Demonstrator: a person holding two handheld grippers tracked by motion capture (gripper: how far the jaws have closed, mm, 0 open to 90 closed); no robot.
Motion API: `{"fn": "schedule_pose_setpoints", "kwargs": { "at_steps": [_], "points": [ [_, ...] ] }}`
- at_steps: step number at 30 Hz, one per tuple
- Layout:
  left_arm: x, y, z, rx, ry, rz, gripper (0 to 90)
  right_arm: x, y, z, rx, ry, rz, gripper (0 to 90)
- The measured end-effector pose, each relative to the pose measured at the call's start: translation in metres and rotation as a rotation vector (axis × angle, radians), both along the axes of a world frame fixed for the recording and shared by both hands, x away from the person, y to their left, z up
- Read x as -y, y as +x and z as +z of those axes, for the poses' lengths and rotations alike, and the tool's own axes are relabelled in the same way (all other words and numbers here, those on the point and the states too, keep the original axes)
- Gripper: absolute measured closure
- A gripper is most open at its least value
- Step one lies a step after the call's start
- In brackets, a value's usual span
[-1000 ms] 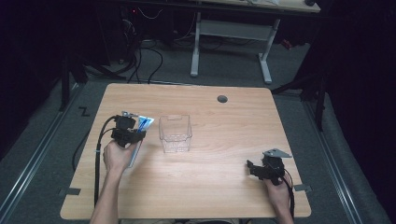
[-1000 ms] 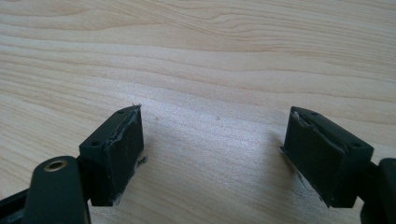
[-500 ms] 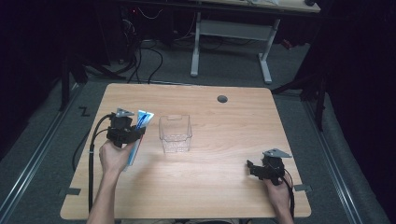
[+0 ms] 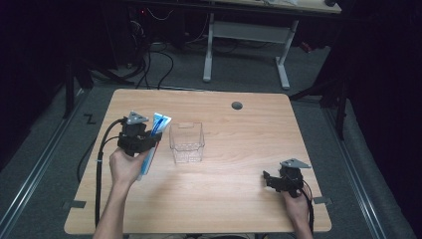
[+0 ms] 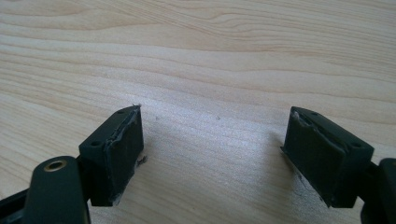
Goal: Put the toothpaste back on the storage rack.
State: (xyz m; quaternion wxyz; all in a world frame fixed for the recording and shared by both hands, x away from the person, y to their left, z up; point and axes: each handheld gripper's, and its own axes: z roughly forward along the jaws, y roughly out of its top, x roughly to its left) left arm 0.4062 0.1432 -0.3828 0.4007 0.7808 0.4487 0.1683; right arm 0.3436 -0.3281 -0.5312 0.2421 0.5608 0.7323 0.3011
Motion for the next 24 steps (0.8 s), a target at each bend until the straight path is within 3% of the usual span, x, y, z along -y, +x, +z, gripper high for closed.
{"fn": "schedule_pose_setpoints", "kwargs": {
  "at_steps": [11, 24],
  "points": [
    [0.014, -0.001, 0.019, 0.039, -0.057, -0.048, 73.5, 0.000, 0.000, 0.000, 0.001, -0.002, 0.002, 19.6],
    [0.032, 0.005, 0.035, 0.068, -0.094, -0.077, 73.5, 0.000, 0.000, 0.000, 0.000, -0.002, 0.003, 19.6]
  ]
}}
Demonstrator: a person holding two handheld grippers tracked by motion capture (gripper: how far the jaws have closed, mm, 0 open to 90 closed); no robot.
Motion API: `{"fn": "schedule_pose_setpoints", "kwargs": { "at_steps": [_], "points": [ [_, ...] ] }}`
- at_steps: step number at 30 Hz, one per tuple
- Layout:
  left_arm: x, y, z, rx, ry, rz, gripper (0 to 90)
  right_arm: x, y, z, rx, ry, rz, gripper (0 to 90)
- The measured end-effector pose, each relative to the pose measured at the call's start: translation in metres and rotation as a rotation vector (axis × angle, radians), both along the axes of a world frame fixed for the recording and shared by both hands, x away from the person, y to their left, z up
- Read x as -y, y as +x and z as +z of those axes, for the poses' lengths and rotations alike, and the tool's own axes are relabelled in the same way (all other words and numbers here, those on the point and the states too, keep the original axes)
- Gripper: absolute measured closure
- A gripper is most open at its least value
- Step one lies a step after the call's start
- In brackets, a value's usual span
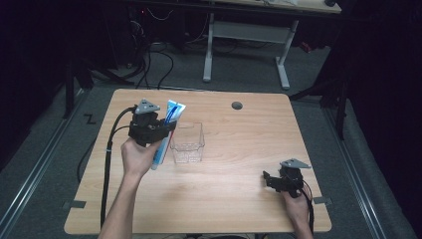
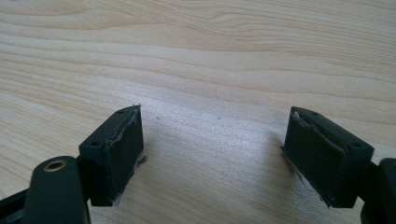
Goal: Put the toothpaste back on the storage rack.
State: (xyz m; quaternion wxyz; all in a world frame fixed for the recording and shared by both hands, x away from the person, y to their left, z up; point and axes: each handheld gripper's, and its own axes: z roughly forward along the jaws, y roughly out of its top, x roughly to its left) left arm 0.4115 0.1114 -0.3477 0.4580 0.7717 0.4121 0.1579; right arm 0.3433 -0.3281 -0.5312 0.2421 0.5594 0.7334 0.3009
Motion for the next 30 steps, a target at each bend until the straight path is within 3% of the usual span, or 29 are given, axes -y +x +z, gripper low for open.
{"fn": "schedule_pose_setpoints", "kwargs": {
  "at_steps": [13, 19, 30],
  "points": [
    [0.016, 0.014, 0.001, 0.013, 0.004, -0.013, 73.5, 0.000, 0.000, 0.000, 0.000, 0.000, 0.000, 19.6],
    [0.024, 0.022, -0.001, 0.040, -0.030, -0.006, 73.6, 0.000, 0.000, 0.000, 0.000, 0.000, 0.000, 19.6],
    [0.036, 0.035, 0.001, 0.043, -0.020, -0.003, 73.7, 0.000, 0.000, 0.000, 0.000, 0.000, 0.000, 19.6]
  ]
}}
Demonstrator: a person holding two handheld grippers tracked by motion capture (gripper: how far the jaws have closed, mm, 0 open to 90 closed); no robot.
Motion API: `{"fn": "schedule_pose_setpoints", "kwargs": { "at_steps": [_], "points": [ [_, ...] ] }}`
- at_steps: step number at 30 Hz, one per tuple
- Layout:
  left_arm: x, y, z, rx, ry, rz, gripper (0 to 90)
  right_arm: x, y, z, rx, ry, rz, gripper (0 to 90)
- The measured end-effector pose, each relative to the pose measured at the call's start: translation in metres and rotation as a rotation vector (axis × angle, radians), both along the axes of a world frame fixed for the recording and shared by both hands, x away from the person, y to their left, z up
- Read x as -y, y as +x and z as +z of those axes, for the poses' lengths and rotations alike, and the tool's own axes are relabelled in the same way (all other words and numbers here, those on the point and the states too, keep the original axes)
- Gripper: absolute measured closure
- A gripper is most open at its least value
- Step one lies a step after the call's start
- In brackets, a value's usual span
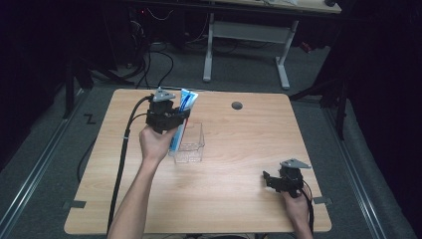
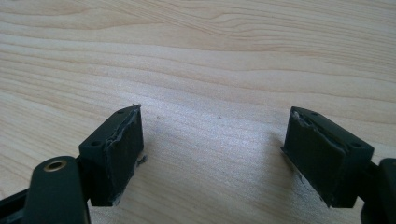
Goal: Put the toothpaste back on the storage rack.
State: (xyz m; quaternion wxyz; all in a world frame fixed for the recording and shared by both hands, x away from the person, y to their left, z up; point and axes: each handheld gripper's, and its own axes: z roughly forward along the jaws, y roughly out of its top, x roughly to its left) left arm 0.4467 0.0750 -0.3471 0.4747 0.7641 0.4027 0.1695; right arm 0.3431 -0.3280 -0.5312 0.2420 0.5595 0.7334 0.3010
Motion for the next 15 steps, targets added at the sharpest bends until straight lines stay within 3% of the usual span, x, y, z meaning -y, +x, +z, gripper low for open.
{"fn": "schedule_pose_setpoints", "kwargs": {
  "at_steps": [10, 15],
  "points": [
    [0.012, 0.012, 0.003, 0.010, -0.004, 0.009, 73.7, 0.000, 0.000, 0.000, 0.000, 0.000, 0.000, 19.6],
    [0.019, 0.017, 0.004, 0.024, 0.022, 0.014, 73.6, 0.000, 0.000, 0.000, 0.000, 0.000, 0.000, 19.6]
  ]
}}
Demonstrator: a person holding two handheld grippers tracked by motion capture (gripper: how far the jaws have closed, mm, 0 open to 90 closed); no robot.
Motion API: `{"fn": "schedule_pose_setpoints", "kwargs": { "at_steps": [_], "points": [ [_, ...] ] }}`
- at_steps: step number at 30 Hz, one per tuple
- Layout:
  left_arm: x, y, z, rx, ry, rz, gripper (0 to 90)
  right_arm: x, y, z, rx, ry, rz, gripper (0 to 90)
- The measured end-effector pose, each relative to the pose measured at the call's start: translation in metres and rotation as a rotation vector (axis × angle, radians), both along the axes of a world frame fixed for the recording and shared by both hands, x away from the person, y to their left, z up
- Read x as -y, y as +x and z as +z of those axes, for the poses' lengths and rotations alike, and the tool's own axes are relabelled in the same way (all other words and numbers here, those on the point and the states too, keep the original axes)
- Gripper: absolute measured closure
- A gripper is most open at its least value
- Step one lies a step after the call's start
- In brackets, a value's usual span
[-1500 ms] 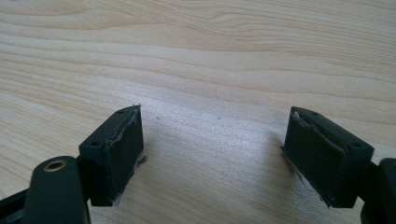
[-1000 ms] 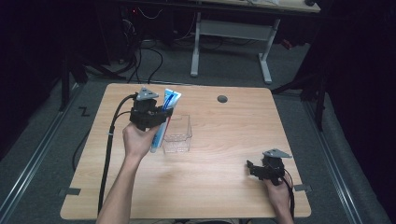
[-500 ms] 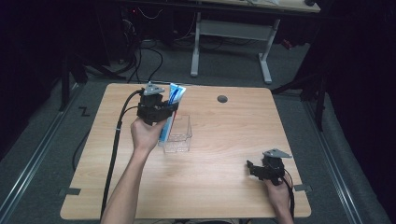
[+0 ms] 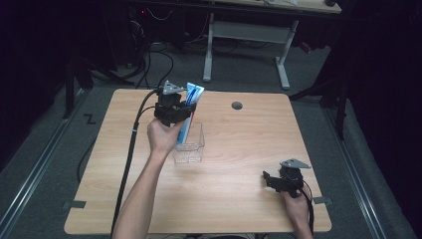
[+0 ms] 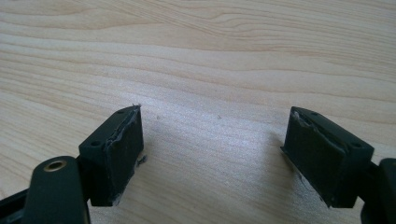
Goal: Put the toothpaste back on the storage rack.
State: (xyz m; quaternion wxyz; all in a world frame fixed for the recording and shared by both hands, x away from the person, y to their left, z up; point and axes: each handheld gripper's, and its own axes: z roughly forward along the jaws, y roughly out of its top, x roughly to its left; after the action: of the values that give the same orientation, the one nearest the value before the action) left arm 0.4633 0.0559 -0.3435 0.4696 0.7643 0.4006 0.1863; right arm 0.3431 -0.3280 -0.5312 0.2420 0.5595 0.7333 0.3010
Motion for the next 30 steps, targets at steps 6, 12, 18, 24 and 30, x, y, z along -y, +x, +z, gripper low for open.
{"fn": "schedule_pose_setpoints", "kwargs": {
  "at_steps": [6, 12, 18, 24, 30],
  "points": [
    [0.005, 0.005, -0.005, -0.003, 0.030, 0.002, 73.4, 0.000, 0.000, 0.000, 0.000, 0.000, 0.000, 19.6],
    [0.007, 0.006, -0.011, -0.009, 0.048, 0.000, 73.7, 0.000, 0.000, 0.000, 0.000, 0.000, 0.000, 19.6],
    [0.008, 0.007, -0.017, -0.019, 0.063, -0.005, 73.9, 0.000, 0.000, 0.000, 0.000, 0.000, 0.000, 19.6],
    [0.008, 0.007, -0.027, -0.038, 0.070, -0.008, 74.0, 0.000, 0.000, 0.000, 0.000, 0.000, 0.000, 19.6],
    [0.008, 0.008, -0.036, -0.064, 0.076, -0.015, 74.0, 0.000, 0.000, 0.000, 0.000, 0.000, 0.000, 19.6]
  ]
}}
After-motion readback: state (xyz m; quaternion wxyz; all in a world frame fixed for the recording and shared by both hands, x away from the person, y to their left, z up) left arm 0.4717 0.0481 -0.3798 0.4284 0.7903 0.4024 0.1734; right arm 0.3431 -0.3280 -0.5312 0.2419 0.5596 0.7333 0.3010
